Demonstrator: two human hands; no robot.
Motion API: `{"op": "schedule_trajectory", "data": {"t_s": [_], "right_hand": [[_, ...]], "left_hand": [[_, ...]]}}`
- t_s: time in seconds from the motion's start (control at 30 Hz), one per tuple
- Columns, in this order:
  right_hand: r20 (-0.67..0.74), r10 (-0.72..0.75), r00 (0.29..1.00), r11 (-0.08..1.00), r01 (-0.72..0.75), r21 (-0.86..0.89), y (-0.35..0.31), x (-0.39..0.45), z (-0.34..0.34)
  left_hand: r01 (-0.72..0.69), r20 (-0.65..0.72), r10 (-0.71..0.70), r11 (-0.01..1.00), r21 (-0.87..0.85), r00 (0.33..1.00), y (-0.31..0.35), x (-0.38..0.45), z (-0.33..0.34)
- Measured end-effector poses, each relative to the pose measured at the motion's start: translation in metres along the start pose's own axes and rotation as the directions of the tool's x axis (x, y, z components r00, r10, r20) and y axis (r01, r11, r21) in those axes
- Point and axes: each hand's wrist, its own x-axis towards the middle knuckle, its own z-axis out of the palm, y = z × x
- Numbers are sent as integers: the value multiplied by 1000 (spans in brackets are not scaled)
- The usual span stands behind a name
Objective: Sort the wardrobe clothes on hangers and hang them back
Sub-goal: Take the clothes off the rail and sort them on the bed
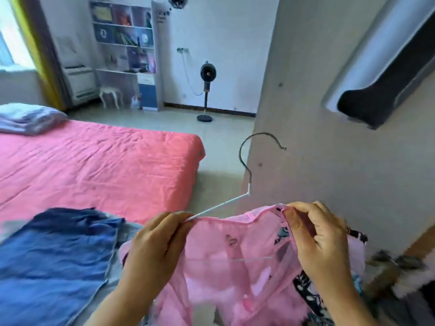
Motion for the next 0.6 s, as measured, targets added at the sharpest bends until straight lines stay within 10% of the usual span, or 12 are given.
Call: {"op": "schedule_trajectory", "data": {"t_s": [0.6], "right_hand": [[343,-267,901,858,60,510,-202,61,357]], "left_hand": [[519,-439,-376,812,268,816,-230,-56,-229]]}}
